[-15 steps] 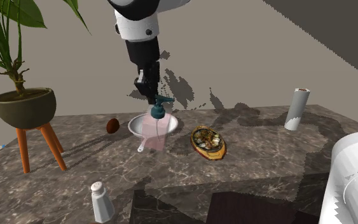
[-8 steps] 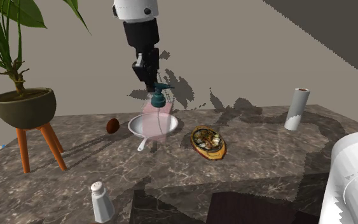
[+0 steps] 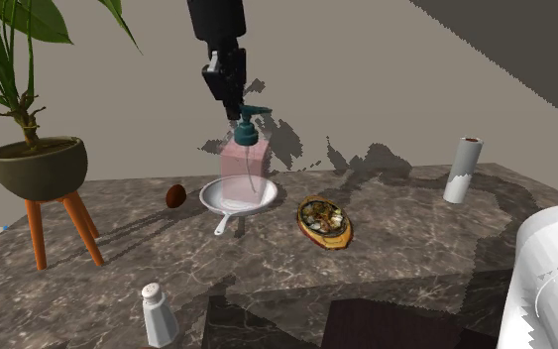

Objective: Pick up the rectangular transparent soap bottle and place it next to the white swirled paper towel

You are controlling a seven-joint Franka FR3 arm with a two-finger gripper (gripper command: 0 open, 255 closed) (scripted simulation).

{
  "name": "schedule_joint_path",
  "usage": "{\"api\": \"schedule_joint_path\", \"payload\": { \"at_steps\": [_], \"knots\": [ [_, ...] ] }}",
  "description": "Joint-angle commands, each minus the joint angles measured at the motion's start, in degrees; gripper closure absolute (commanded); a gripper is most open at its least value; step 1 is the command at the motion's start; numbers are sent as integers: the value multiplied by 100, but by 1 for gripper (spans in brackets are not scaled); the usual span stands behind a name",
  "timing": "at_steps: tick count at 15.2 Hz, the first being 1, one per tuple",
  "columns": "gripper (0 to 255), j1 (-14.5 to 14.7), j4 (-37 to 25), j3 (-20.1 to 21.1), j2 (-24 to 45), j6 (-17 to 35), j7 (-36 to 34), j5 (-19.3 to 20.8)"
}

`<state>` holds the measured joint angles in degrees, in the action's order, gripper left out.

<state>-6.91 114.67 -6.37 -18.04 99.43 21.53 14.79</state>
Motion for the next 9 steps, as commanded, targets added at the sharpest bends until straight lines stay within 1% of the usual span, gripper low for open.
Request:
{"api": "schedule_joint_path", "payload": {
  "at_steps": [1,9],
  "knots": [
    [255,1,-162,4,16,-143,34,-8],
    [255,9,-903,30,143,-744,162,-41]
  ]
}}
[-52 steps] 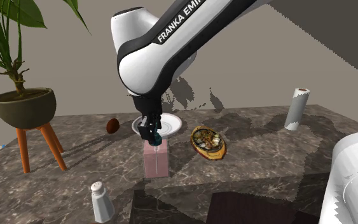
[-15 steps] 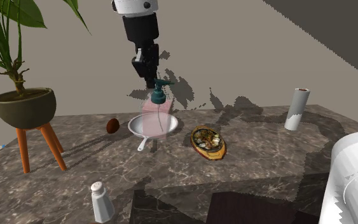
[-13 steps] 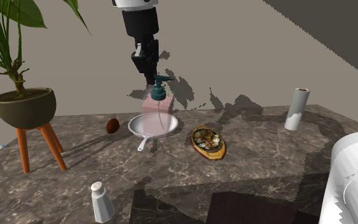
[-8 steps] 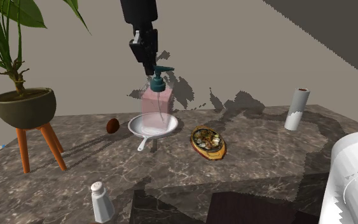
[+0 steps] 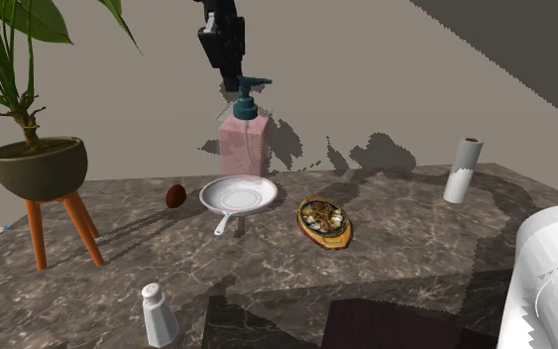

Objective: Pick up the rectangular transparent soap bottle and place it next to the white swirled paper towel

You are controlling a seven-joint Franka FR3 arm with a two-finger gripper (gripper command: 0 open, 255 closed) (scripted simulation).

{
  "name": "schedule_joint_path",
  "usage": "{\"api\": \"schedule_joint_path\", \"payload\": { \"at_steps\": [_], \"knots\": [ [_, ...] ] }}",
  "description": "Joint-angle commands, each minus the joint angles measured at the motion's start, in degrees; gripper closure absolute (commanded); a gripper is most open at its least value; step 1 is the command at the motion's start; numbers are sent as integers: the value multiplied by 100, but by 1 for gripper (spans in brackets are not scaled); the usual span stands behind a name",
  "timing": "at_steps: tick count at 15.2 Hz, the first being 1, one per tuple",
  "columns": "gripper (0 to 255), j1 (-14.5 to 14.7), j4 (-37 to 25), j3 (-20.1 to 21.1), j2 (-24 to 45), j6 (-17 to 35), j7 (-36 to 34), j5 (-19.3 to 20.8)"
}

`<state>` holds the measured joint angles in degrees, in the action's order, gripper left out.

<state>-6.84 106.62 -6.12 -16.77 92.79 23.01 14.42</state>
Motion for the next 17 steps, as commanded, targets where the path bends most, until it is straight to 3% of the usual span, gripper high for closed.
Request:
{"api": "schedule_joint_path", "payload": {
  "at_steps": [1,5,17],
  "knots": [
    [255,3,-197,8,38,-156,31,-7],
    [255,5,-584,18,132,-444,94,-19],
    [255,-530,319,-977,-910,-195,1517,398]
  ]
}}
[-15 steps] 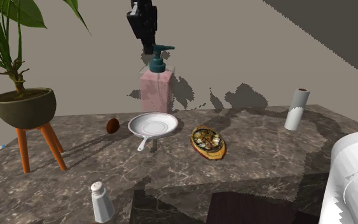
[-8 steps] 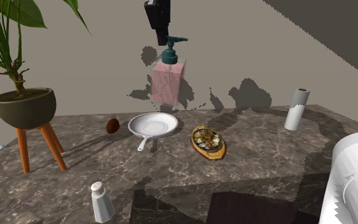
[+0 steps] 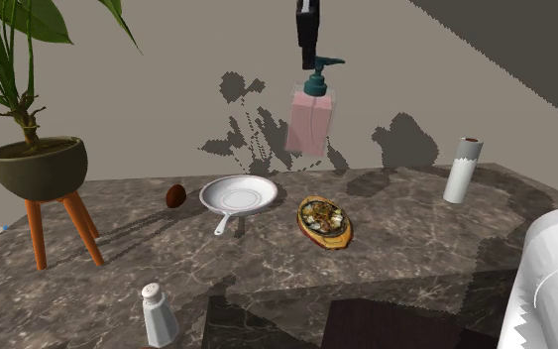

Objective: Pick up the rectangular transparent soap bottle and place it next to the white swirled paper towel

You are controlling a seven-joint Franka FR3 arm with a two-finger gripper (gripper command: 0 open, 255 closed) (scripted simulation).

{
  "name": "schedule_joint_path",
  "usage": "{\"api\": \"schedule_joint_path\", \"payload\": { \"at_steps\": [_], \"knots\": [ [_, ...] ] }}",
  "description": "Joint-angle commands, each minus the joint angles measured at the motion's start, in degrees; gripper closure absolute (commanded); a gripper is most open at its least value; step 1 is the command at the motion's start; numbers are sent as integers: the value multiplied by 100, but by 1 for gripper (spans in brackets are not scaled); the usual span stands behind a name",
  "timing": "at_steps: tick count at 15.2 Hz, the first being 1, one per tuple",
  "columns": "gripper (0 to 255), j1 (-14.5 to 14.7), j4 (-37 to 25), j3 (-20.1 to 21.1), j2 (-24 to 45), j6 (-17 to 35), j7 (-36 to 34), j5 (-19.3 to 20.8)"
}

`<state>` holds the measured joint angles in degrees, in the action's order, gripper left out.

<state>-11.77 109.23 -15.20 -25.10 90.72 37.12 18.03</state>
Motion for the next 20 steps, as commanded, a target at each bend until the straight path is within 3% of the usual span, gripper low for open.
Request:
{"api": "schedule_joint_path", "payload": {
  "at_steps": [1,11,20],
  "knots": [
    [255,-80,90,-163,-129,30,233,77],
    [255,-449,61,-1211,-333,230,1568,425],
    [255,-598,-504,-2395,40,476,2916,462]
  ]
}}
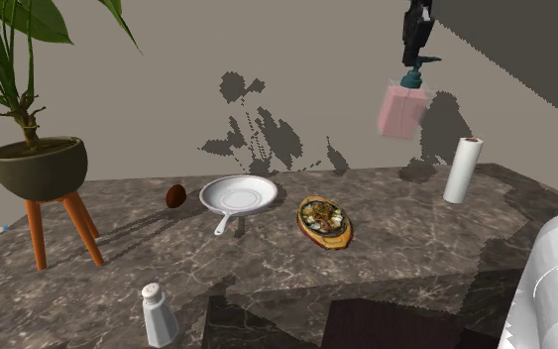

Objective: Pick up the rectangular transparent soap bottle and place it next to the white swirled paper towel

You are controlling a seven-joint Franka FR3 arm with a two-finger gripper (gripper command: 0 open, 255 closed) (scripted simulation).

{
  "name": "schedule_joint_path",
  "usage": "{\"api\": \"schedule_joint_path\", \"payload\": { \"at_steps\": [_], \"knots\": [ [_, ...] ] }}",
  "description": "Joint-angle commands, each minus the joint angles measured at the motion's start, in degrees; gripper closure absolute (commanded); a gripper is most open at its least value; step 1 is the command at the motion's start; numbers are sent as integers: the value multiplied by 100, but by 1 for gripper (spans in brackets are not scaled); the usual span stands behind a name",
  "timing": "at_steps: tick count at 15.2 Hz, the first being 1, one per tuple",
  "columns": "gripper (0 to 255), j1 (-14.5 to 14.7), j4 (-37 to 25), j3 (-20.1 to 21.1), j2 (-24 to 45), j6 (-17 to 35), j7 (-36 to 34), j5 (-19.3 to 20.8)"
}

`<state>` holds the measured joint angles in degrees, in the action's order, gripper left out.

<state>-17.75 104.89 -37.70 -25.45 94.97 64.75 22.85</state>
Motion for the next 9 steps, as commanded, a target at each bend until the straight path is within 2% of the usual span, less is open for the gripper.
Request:
{"api": "schedule_joint_path", "payload": {
  "at_steps": [1,5,9],
  "knots": [
    [255,4,-165,-303,153,82,316,-47],
    [255,63,-615,-1016,571,210,1019,-272],
    [255,211,-1183,-1955,1232,338,1870,-803]
  ]
}}
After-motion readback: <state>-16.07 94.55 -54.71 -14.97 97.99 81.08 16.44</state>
